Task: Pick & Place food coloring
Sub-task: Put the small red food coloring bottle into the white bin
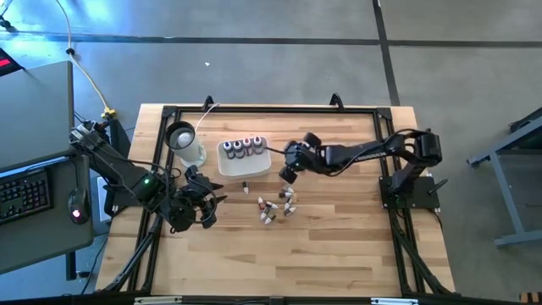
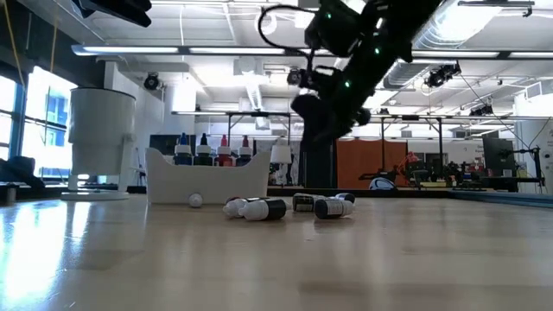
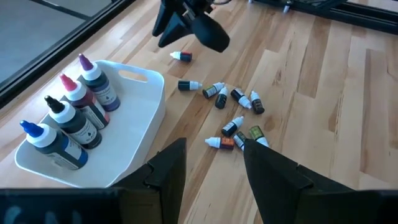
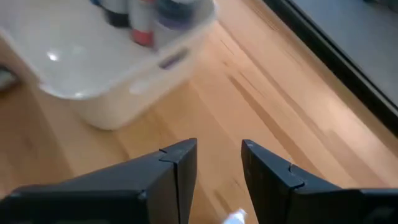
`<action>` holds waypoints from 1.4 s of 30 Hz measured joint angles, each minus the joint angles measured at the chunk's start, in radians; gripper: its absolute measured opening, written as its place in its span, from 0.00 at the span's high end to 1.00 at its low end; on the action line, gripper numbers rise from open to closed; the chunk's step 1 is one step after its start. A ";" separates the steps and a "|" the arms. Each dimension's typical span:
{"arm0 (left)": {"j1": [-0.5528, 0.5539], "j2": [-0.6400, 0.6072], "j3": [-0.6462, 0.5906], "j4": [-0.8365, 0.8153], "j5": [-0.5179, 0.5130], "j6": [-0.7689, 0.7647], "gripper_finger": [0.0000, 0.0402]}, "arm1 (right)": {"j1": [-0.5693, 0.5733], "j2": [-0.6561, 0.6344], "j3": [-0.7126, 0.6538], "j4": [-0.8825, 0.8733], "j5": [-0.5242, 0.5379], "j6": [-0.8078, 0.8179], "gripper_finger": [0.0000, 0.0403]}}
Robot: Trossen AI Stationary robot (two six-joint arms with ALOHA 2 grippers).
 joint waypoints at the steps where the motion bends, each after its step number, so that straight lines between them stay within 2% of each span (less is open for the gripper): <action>1: 0.000 0.000 0.000 0.000 0.000 0.000 0.61 | -0.002 0.000 -0.008 -0.008 0.002 0.017 0.71; 15: 0.000 0.000 0.000 0.000 0.001 0.000 0.61 | -0.007 0.000 -0.156 -0.014 -0.020 0.291 0.71; 20: 0.000 0.000 0.000 0.000 0.001 0.000 0.61 | -0.007 0.000 -0.221 0.081 -0.022 0.338 0.71; 26: 0.000 0.000 0.000 0.000 0.001 0.000 0.61 | -0.007 0.000 -0.329 0.288 -0.031 0.344 0.71; 34: 0.000 0.000 0.000 0.000 0.001 0.000 0.61 | -0.007 -0.002 -0.417 0.398 -0.038 0.345 0.74; 39: 0.000 0.000 0.000 0.000 0.001 0.000 0.61 | -0.007 -0.002 -0.432 0.432 -0.019 0.247 0.81; 42: 0.000 0.000 0.000 0.000 0.001 0.000 0.61 | -0.008 0.000 -0.433 0.487 -0.044 0.196 0.84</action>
